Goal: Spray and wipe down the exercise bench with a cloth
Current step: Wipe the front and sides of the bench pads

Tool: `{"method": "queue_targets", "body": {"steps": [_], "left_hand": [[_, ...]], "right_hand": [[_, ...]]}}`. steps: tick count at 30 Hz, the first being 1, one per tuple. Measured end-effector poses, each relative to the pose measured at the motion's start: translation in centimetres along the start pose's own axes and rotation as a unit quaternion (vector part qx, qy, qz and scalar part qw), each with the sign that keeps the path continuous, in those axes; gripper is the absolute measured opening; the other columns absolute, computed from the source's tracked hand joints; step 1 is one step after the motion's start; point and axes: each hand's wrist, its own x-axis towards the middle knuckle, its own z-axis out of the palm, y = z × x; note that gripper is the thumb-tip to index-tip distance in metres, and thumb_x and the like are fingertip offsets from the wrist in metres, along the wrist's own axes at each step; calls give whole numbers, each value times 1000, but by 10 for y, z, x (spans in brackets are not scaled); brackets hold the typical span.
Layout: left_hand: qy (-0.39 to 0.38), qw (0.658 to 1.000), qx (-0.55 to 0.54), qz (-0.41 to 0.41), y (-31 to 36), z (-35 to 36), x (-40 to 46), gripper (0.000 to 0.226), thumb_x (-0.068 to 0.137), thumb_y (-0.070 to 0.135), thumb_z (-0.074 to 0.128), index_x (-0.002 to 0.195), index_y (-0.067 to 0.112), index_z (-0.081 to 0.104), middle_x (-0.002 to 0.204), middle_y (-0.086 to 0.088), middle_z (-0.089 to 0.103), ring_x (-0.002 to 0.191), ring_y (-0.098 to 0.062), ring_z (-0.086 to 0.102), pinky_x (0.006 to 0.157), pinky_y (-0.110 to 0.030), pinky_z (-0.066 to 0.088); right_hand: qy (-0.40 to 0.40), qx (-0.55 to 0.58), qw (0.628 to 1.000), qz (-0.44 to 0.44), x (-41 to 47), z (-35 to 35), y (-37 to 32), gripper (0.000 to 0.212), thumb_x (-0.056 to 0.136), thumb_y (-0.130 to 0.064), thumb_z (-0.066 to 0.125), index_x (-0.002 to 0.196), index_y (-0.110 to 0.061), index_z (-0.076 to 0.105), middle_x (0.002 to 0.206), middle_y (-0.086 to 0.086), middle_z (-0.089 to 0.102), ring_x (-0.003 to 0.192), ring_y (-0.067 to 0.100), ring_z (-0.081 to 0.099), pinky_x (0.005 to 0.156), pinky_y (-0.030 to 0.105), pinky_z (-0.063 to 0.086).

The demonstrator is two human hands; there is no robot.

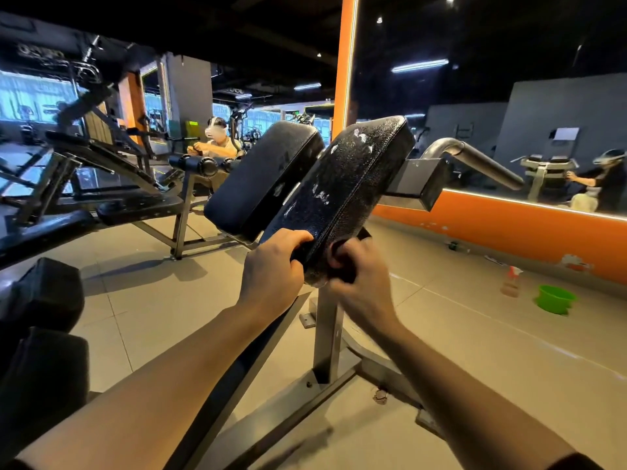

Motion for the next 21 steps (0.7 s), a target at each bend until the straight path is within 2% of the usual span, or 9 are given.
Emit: {"method": "queue_targets", "body": {"steps": [2, 4, 6, 10, 12, 14, 16, 19, 21], "left_hand": [[6, 1000, 3, 1, -1, 1, -1, 44, 88, -4, 55, 125, 19, 61, 121, 0, 64, 110, -19, 60, 93, -35, 51], [12, 1000, 8, 0, -1, 3, -2, 43, 89, -2, 56, 126, 18, 61, 123, -1, 64, 111, -19, 60, 92, -33, 51], [18, 1000, 9, 1, -1, 4, -1, 41, 89, -2, 55, 124, 18, 61, 120, -1, 65, 108, -20, 61, 90, -34, 51], [52, 998, 20, 34, 1, 9, 3, 23, 90, 7, 58, 111, 15, 65, 104, -2, 66, 93, -20, 61, 78, -38, 54], [74, 996, 26, 52, 5, 13, 7, 19, 89, 10, 61, 108, 12, 65, 100, -5, 64, 91, -21, 59, 75, -38, 54], [81, 995, 14, 60, 10, 17, 13, 23, 88, 11, 63, 111, 11, 63, 102, -7, 63, 92, -21, 58, 77, -40, 55], [68, 995, 3, 66, 15, 19, 20, 25, 89, 12, 62, 115, 12, 62, 106, -6, 62, 95, -21, 58, 82, -43, 55], [60, 996, 0, 66, 18, 21, 28, 27, 90, 12, 59, 117, 14, 64, 110, -3, 64, 98, -19, 59, 88, -43, 52], [63, 996, -5, 61, 17, 23, 29, 29, 89, 10, 60, 117, 14, 65, 109, -3, 66, 97, -19, 61, 86, -41, 53]], "right_hand": [[98, 8, 995, 32, 34, -13, 0, 41, 75, -3, 68, 112, -12, 54, 109, 0, 40, 95, 12, 43, 77, 9, 35], [110, 11, 993, 49, 50, -11, -3, 42, 78, -6, 67, 118, -12, 52, 112, 1, 37, 100, 16, 44, 85, 16, 42], [73, -22, 997, 33, 33, 5, -3, 35, 77, -10, 66, 109, -17, 53, 110, -2, 37, 102, 19, 45, 87, 27, 48], [-74, 14, 997, -1, -8, 7, -2, 27, 73, -13, 69, 92, -23, 52, 99, -2, 47, 91, 15, 48, 76, 21, 43], [14, 37, 999, -22, 16, -12, -6, 31, 71, -16, 65, 98, -22, 50, 101, 0, 50, 93, 14, 50, 77, 25, 47], [125, 96, 988, 8, 57, -36, -11, 43, 73, -17, 66, 109, -21, 43, 112, 7, 47, 100, 19, 52, 80, 28, 51], [179, 150, 971, 52, 97, -58, -11, 49, 75, -16, 68, 115, -18, 41, 119, 12, 46, 100, 19, 52, 79, 26, 51], [154, 142, 972, 108, 132, -71, -1, 38, 81, -5, 63, 113, -18, 46, 122, 12, 49, 107, 21, 52, 72, 20, 45], [128, 47, 984, 111, 140, -66, 5, 37, 81, 0, 59, 112, -18, 50, 122, 11, 52, 109, 23, 52, 75, 19, 42]]}}
